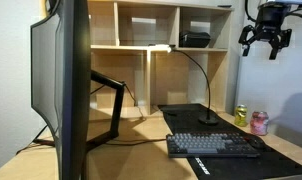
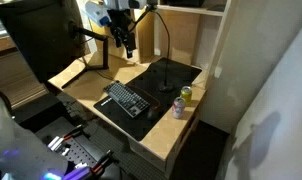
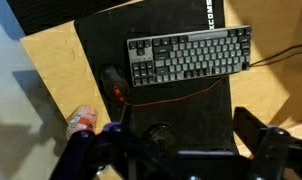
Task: Push the keyboard forwards
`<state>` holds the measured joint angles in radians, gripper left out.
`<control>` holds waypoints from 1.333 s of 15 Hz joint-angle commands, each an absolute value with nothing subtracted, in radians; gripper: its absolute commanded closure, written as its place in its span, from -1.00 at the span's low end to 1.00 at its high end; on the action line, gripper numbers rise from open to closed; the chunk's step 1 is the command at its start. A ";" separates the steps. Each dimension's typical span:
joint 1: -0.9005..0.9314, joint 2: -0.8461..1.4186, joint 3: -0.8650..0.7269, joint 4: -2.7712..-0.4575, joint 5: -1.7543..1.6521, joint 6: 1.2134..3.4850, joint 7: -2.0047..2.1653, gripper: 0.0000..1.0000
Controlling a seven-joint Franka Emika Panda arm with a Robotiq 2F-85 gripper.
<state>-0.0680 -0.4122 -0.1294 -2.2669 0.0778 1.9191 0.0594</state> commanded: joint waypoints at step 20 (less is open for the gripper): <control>-0.047 -0.509 -0.145 -2.087 0.209 1.603 -0.193 -1.00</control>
<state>-0.0563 -0.4330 -0.1445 -2.1726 0.1694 1.6378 -0.1697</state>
